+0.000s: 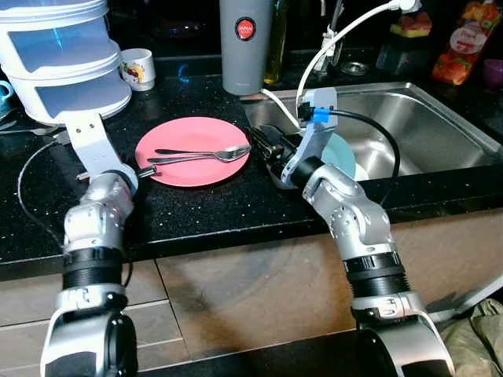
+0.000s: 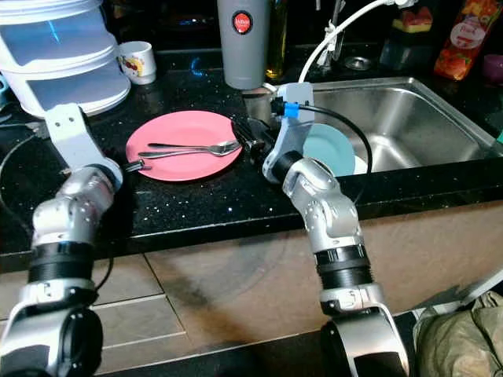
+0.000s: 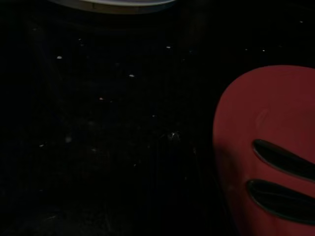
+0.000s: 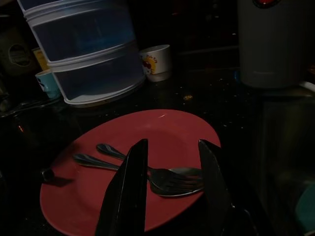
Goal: Kitchen organization
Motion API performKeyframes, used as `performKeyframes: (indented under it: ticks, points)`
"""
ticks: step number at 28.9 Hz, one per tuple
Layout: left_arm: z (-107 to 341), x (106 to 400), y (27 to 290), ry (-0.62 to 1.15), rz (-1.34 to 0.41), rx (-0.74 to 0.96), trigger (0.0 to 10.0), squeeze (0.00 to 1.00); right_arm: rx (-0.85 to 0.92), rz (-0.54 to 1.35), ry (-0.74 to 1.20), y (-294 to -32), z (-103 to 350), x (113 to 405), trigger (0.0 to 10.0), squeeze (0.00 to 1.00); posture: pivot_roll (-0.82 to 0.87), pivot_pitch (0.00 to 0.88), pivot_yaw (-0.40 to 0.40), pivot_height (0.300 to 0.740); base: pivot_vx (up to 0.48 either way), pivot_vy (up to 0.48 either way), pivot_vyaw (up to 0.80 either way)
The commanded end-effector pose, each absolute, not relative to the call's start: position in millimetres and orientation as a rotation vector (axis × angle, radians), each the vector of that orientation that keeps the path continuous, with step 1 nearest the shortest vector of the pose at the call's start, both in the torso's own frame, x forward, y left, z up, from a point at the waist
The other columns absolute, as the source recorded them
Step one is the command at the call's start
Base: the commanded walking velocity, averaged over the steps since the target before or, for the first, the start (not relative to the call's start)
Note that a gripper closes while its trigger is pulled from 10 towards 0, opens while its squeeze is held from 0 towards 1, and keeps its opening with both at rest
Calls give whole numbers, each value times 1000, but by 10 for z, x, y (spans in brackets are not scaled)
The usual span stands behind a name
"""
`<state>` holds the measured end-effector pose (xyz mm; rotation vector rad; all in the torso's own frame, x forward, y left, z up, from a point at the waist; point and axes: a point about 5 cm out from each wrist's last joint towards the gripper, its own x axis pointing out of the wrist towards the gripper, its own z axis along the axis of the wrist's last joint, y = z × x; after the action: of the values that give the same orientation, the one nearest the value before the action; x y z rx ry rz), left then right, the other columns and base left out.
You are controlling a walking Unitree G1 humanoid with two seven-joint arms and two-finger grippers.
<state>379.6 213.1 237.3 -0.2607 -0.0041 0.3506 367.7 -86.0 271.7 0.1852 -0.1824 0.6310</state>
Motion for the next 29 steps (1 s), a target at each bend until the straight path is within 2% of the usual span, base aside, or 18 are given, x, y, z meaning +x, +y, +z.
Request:
performKeyframes:
  ticks: [1,2,3,4,5,6,7,8,13,14,19,21,22,24,29]
  points:
    - [2393,3776,2172,-31,367,-218,0,0,174,632,-201,-871,2750,3675,10000,0,83,124,-2,740,0,0,0]
    - [2495,3787,2215,-79,339,-140,8000,0,173,631,-202,-878,2752,3677,10000,0,83,124,-2,740,0,0,0]
    - [2564,3793,2244,-110,318,-83,8000,0,173,630,-202,-881,2752,3677,10000,0,83,124,-2,740,0,0,0]
    - [2671,3800,2299,-146,291,-24,10000,0,173,630,-202,-885,2753,3677,10000,0,83,124,-2,740,0,0,0]
    - [2671,3800,2299,-146,291,-24,10000,0,173,630,-202,-885,2753,3677,10000,0,83,124,-2,740,0,0,0]
    - [2893,3798,2395,-211,260,73,10000,310,174,630,-202,-888,2751,3675,10000,0,86,125,1,740,0,0,0]
    - [2893,3798,2395,-211,260,73,10000,310,174,630,-202,-888,2751,3675,10000,0,86,125,1,740,0,0,0]
    - [2997,3797,2428,-234,238,110,10000,1000,175,631,-202,-887,2750,3674,10000,0,87,125,0,740,0,0,0]
    - [3197,3807,2449,-245,131,172,10000,1000,178,632,-200,-875,2742,3670,10000,0,88,126,0,740,0,0,0]
    - [3236,3844,2415,-220,-9,270,10000,1000,179,632,-199,-872,2742,3670,10000,0,87,132,-1,740,0,0,0]
    - [3229,3890,2339,-221,-252,338,10000,1000,180,633,-197,-877,2743,3667,10000,0,81,139,-4,740,0,0,0]
    - [3156,3890,2233,-231,-428,448,10000,1000,177,633,-194,-884,2739,3658,10000,0,79,141,-2,740,0,0,0]
    - [3156,3890,2233,-231,-428,448,10000,1000,177,633,-194,-884,2739,3658,10000,0,79,141,-2,740,0,0,0]
    - [3010,3895,2187,-171,-574,511,10000,1000,175,627,-192,-905,2736,3645,10000,0,70,152,8,740,0,0,0]
    - [2894,3909,2193,-106,-663,505,10000,1000,175,609,-187,-962,2725,3599,10000,0,45,174,17,740,0,0,0]
